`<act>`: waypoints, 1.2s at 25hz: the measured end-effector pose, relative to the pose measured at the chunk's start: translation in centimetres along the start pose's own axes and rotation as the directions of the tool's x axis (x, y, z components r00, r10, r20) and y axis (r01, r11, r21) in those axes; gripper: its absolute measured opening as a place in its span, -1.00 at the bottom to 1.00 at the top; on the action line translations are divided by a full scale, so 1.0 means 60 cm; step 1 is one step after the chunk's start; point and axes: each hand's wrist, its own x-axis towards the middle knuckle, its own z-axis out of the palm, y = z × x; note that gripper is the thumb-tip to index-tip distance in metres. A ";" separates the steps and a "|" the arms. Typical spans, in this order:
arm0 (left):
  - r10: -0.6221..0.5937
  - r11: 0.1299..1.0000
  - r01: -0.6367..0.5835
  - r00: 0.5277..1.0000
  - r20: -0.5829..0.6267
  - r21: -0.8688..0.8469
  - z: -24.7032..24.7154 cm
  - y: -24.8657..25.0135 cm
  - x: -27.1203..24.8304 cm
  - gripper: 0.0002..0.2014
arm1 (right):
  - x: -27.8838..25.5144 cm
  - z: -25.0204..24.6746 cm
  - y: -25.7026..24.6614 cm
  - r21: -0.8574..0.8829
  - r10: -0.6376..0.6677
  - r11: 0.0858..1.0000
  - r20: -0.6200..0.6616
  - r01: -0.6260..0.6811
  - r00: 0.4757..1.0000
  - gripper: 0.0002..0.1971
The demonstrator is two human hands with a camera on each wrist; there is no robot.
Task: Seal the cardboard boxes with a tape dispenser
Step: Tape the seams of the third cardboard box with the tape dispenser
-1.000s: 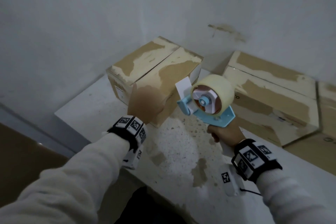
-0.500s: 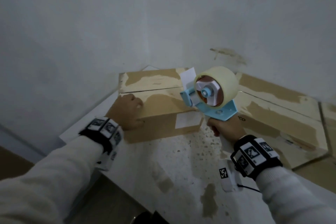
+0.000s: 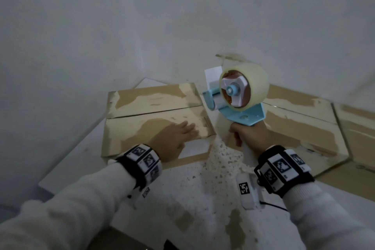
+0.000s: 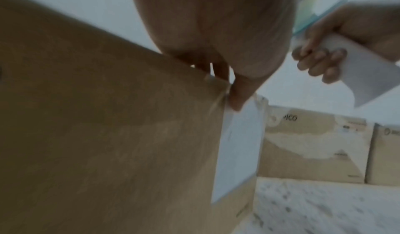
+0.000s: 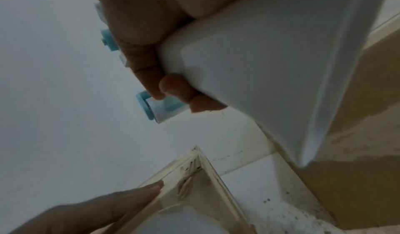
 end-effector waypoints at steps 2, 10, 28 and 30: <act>-0.053 0.988 0.054 0.999 0.011 -0.147 -0.037 0.003 0.000 -0.57 | -0.008 0.002 0.001 0.031 0.008 0.999 -0.008 -0.007 1.000 -0.80; -0.170 -0.053 0.326 0.928 0.330 -0.944 -0.165 0.020 0.101 -0.08 | -0.020 0.014 0.005 0.082 0.006 0.997 -0.081 0.001 0.997 -0.78; -0.263 0.076 0.394 0.894 0.363 -0.916 -0.172 -0.053 0.217 -0.79 | 0.004 0.083 0.023 0.056 -0.136 0.987 -0.223 0.152 0.965 -0.68; -0.290 0.119 0.369 0.901 0.323 -0.922 -0.185 -0.066 0.234 -0.81 | 0.014 0.092 0.017 0.078 -0.108 0.988 -0.253 0.132 0.961 -0.69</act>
